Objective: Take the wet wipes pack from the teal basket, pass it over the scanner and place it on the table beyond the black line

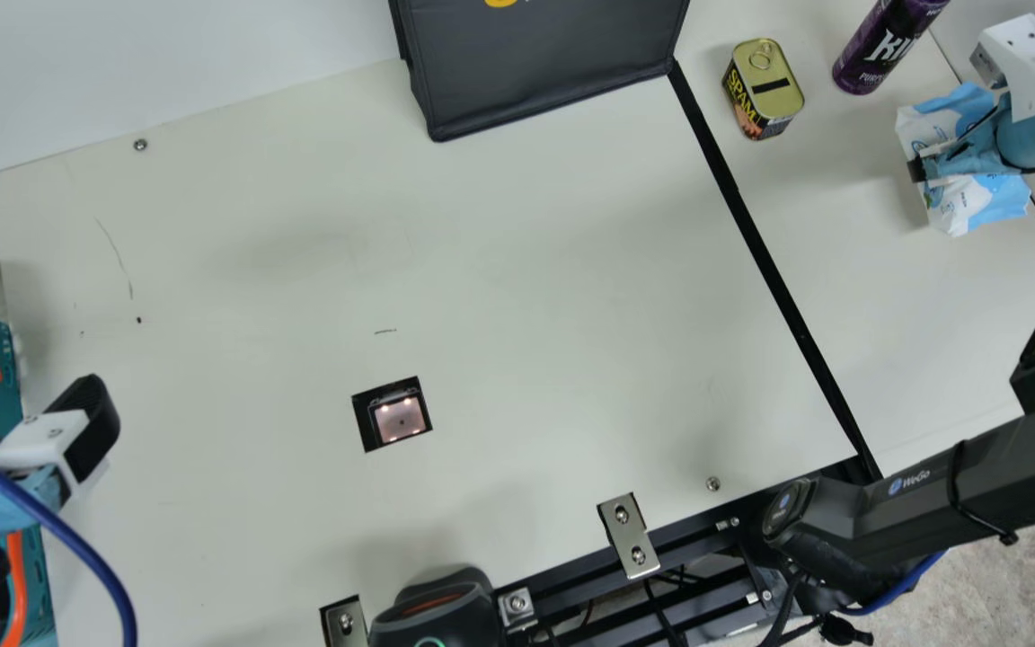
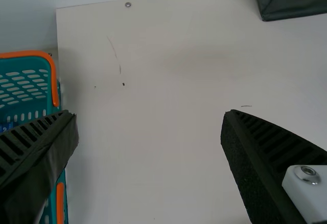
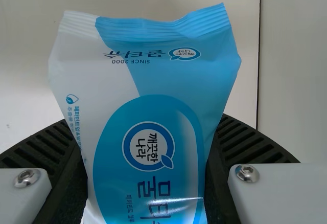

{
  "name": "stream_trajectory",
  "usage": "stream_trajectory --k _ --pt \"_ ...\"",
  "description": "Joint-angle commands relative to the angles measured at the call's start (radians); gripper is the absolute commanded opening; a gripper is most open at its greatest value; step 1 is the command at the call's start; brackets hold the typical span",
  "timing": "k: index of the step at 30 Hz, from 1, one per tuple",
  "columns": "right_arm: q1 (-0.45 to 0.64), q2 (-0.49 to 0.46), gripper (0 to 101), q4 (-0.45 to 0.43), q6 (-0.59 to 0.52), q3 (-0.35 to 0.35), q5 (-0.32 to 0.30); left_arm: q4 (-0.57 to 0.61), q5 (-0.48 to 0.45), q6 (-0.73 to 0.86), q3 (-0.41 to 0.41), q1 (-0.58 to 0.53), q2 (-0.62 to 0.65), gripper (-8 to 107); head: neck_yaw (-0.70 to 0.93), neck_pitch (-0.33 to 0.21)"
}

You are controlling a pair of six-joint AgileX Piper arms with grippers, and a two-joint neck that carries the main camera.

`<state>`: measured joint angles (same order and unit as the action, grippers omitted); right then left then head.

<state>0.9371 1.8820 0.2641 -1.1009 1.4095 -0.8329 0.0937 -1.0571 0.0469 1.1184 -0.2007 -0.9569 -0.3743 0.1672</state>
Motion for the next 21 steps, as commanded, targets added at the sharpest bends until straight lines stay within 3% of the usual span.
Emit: stream_trajectory --k 1,3,21 --pt "0.0 0.013 0 0.005 -0.018 0.01 0.003 0.0 0.0 0.0 0.0 0.0 0.0 90 -0.002 -0.029" --pt "0.001 0.025 0 0.01 -0.029 0.019 0.004 0.0 0.0 0.0 0.0 0.0 0.0 90 -0.002 -0.029" --pt "-0.012 0.071 60 0.052 -0.043 0.032 0.016 0.0 0.0 0.0 0.0 0.0 0.0 90 -0.002 -0.029"
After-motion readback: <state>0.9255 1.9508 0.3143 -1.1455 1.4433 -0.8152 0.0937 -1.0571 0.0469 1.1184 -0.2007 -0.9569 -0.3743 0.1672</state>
